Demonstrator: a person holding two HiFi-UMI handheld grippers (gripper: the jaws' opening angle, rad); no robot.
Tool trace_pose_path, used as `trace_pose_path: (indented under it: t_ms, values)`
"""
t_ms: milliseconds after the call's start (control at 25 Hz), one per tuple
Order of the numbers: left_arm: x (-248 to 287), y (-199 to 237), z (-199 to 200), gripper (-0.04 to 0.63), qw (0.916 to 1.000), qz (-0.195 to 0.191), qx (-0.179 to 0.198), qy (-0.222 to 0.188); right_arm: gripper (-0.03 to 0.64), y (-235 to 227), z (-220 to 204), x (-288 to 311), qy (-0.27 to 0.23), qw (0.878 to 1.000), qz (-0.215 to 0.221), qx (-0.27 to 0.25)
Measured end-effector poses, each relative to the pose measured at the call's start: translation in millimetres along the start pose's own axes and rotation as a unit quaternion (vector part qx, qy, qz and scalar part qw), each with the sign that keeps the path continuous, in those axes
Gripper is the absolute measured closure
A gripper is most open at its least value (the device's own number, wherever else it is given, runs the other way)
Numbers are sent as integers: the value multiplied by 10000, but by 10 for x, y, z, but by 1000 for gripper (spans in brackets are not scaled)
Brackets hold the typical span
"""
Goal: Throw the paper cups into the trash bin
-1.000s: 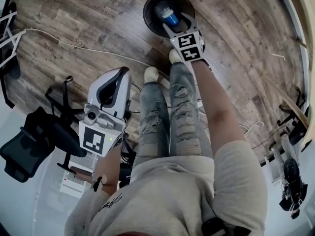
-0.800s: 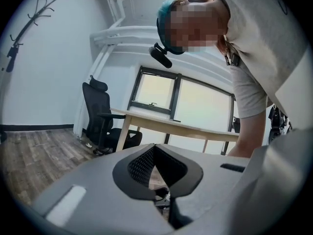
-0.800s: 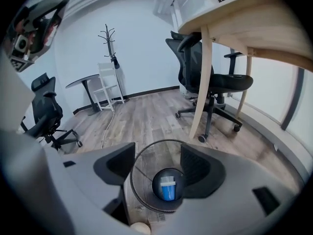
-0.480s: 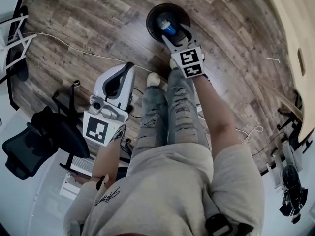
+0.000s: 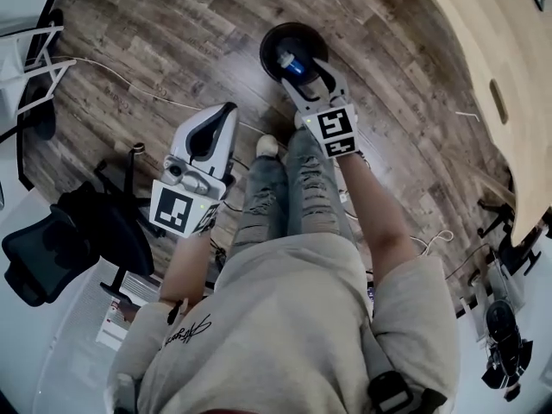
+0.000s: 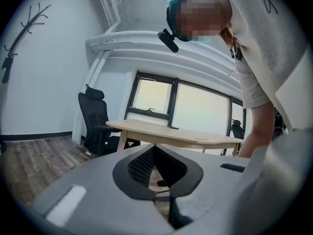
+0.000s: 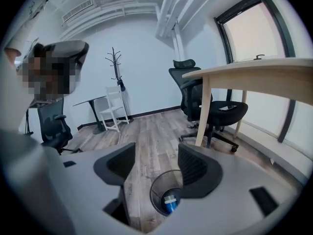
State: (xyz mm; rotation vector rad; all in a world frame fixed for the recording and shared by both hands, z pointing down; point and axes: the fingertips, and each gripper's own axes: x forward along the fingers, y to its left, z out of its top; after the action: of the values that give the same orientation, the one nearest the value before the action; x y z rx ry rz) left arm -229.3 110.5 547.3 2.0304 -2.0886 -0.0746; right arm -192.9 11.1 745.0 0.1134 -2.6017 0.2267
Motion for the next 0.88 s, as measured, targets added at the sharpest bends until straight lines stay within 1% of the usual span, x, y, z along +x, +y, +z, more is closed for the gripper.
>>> trace_pose_path:
  t_ms: [360, 560, 640, 880]
  values:
    - [-99, -160, 380, 594, 9999, -30, 52, -86, 348, 198, 744, -628, -575, 9982, -1, 194]
    - [-148, -250, 646, 594, 9996, -140, 171, -180, 348, 303, 1241, -974, -1010, 9948, -9, 156]
    - [-187, -286, 732, 594, 9994, -140, 212, -222, 348, 360, 1384, -1100, -1177, 9929, 8, 173]
    - [-254, -433, 1031, 594, 9978, -231, 457, -410, 350, 512, 1813, -1492, -1590, 9873, 19, -7]
